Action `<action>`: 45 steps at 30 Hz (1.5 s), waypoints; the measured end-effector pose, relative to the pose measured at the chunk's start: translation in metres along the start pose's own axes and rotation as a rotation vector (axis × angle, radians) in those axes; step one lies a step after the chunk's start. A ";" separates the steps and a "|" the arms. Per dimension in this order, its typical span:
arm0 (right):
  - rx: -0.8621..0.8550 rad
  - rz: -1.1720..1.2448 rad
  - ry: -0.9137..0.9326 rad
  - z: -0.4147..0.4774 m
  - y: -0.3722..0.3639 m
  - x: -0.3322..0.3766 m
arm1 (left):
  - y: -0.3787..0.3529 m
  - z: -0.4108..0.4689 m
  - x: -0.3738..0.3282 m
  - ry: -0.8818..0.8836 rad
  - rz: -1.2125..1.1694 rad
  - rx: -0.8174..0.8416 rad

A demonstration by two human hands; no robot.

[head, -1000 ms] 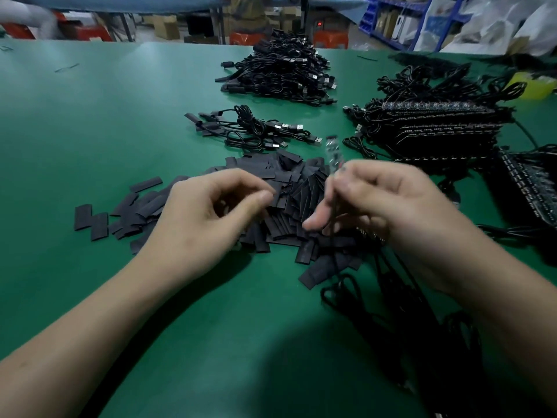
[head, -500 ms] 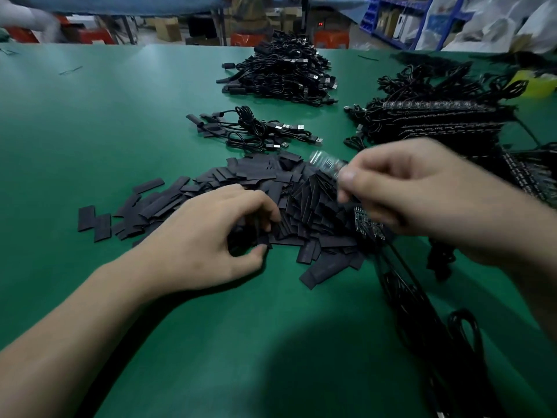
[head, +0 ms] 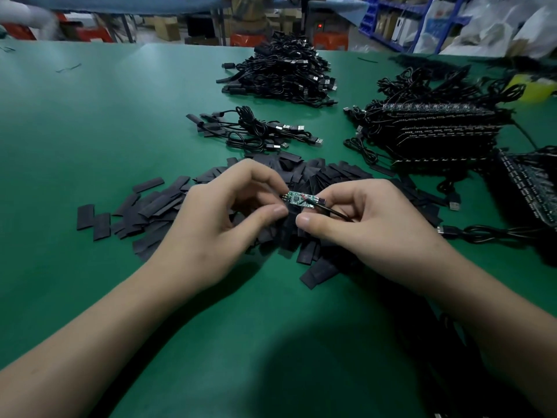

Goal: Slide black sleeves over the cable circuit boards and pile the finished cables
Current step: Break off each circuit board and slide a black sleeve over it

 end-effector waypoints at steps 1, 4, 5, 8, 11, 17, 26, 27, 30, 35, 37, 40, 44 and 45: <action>-0.004 0.041 0.003 0.000 0.000 -0.001 | -0.003 0.000 0.003 0.035 -0.072 -0.001; -0.009 0.120 -0.008 0.000 0.000 -0.003 | -0.012 0.000 0.007 0.090 -0.274 -0.017; -0.014 0.118 -0.011 0.000 0.000 -0.004 | -0.014 -0.001 0.008 0.106 -0.318 -0.025; -0.060 0.124 -0.007 -0.001 0.003 -0.004 | -0.015 -0.002 0.009 0.154 -0.345 -0.064; -0.135 0.158 -0.004 -0.002 0.007 -0.004 | -0.016 -0.006 0.002 0.135 -0.168 -0.095; -0.132 0.128 -0.002 -0.002 0.003 -0.005 | -0.013 -0.008 -0.015 0.032 0.218 -0.168; -0.225 -0.017 0.062 -0.008 0.025 0.002 | -0.002 -0.007 -0.005 0.087 0.149 -0.184; -0.234 -0.055 0.075 -0.009 0.028 0.003 | -0.003 -0.006 -0.005 0.081 0.146 -0.155; -0.212 -0.143 0.092 -0.011 0.031 0.004 | -0.010 -0.003 -0.005 0.053 0.183 -0.047; -0.108 -0.064 0.062 -0.008 0.025 -0.003 | -0.022 -0.005 -0.002 0.072 0.076 0.077; -0.067 -0.011 0.046 -0.007 0.022 -0.006 | -0.023 -0.005 -0.001 0.081 0.074 0.100; -0.018 0.052 0.028 -0.007 0.019 -0.008 | -0.019 -0.004 -0.003 0.054 0.131 0.079; 0.022 0.144 0.013 -0.006 0.016 -0.006 | -0.017 -0.004 -0.005 0.008 0.208 0.081; 0.032 0.166 0.010 -0.006 0.014 -0.006 | -0.017 -0.004 -0.005 -0.001 0.221 0.092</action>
Point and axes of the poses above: each hand's wrist, its own z-axis towards the middle knuckle, its own y-axis out of the back of the hand, x = y × z, the point moved 7 cm from there along z, towards the middle knuckle, and after that the axes turned 7 degrees about x, right-handed, at the moved point
